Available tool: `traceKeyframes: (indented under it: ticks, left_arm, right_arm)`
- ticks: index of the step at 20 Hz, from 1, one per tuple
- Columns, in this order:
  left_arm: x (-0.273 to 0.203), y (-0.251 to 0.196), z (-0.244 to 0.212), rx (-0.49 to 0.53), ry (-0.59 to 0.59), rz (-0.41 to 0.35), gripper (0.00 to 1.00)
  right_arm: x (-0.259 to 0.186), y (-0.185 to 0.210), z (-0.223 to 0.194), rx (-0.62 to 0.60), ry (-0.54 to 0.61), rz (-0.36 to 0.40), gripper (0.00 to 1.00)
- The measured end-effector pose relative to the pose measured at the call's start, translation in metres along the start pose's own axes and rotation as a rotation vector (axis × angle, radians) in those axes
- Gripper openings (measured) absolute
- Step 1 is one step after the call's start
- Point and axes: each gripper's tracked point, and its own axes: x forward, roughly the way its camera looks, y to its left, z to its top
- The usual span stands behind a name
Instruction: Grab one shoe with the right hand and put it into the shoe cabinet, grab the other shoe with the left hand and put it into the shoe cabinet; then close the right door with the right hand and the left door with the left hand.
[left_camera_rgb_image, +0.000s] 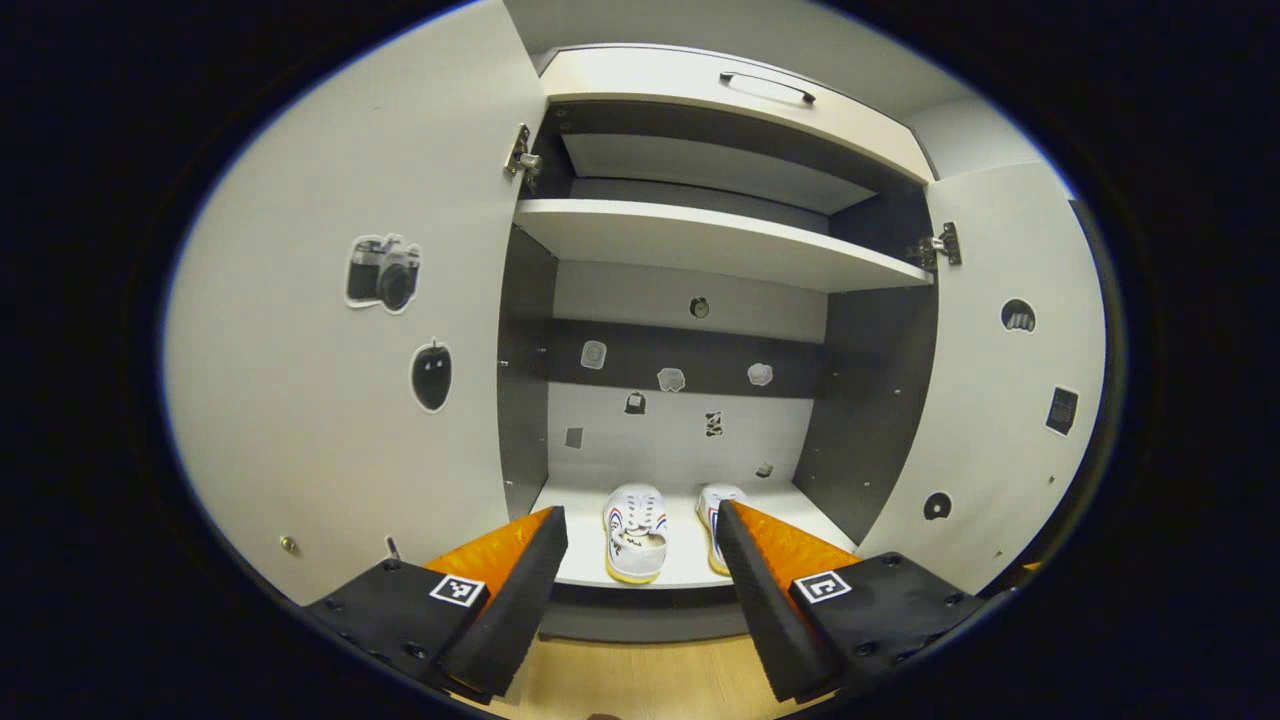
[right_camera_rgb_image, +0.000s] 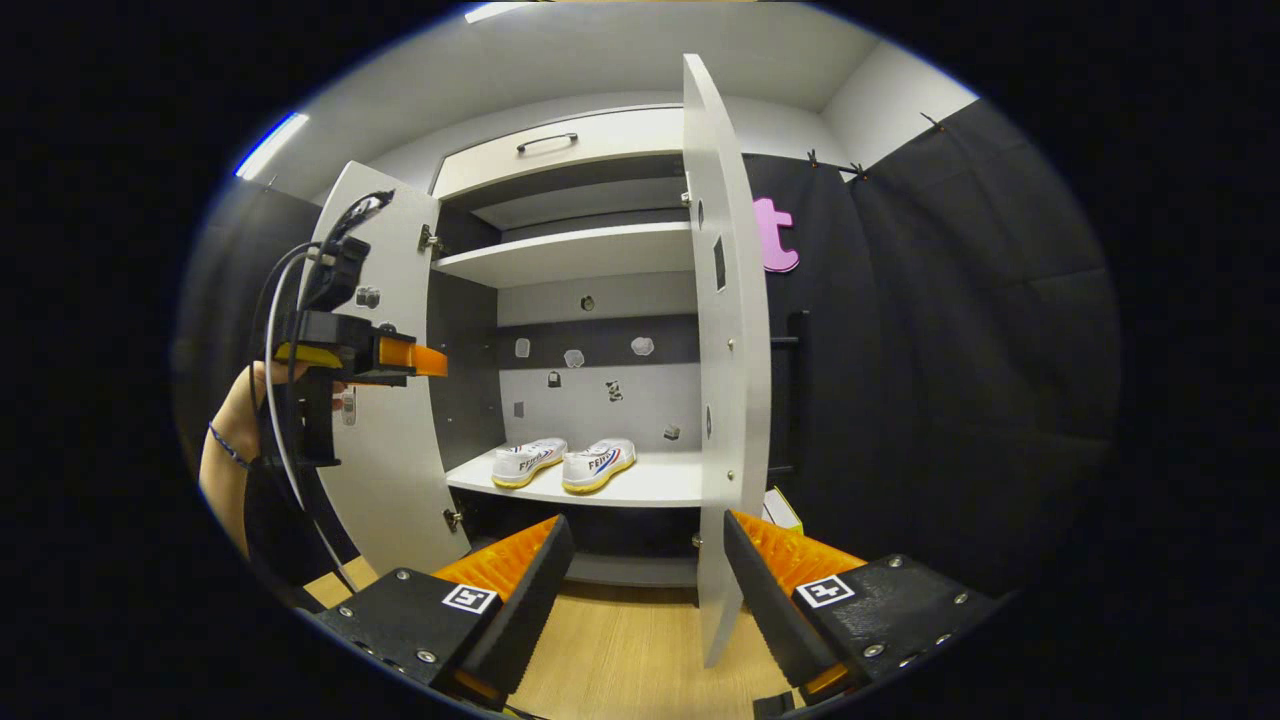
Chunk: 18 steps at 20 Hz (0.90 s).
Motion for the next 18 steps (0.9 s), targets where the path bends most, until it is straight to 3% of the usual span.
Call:
traceKeyframes:
  ticks: [8,13,18]
  left_arm:
    - [-0.079,0.023,0.002,-0.024,-0.074,0.057,0.96]
    - [-0.121,0.059,0.004,0.013,-0.109,0.153,0.96]
    - [-0.155,0.089,0.015,0.047,-0.151,0.213,0.96]
  right_arm:
    - [-0.012,-0.080,-0.009,-0.048,0.006,-0.100,0.93]
    - [0.007,-0.139,-0.009,-0.044,-0.011,-0.182,0.93]
    - [0.041,-0.167,-0.023,-0.033,-0.004,-0.195,0.93]
